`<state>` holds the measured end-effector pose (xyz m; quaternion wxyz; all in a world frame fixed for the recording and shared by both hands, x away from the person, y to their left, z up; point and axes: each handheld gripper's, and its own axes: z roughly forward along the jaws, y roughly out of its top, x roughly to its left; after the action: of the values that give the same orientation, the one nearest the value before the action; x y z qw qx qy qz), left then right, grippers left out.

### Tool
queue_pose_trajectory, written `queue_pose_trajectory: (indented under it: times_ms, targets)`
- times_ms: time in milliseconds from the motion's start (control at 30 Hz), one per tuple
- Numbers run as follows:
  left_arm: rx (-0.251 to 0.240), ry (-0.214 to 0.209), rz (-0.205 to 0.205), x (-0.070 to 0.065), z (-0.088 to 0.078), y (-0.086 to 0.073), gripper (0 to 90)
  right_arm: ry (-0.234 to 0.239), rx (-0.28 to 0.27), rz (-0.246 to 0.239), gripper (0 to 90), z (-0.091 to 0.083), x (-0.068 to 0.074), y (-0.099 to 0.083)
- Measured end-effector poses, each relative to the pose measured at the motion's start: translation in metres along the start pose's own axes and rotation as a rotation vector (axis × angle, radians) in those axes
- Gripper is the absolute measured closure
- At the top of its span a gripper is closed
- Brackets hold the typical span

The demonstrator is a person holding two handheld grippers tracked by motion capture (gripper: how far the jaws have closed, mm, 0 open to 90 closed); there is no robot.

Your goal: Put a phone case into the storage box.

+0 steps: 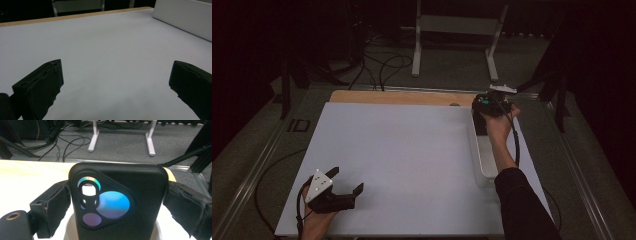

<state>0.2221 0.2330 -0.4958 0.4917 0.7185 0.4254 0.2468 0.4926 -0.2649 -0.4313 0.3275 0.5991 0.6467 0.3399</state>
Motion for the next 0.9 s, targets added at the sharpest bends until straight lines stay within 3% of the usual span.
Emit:
queue_pose_trajectory:
  times_ms: [467,900]
  targets:
    - [-0.003,0.004,-0.001,0.000,-0.001,0.001,0.0,0.019,-0.030,-0.013,7.5,-0.007,-0.001,0.004]
    - [0.001,0.006,0.002,0.000,0.000,0.001,0.0,0.011,-0.052,-0.069,7.5,-0.022,0.002,0.007]
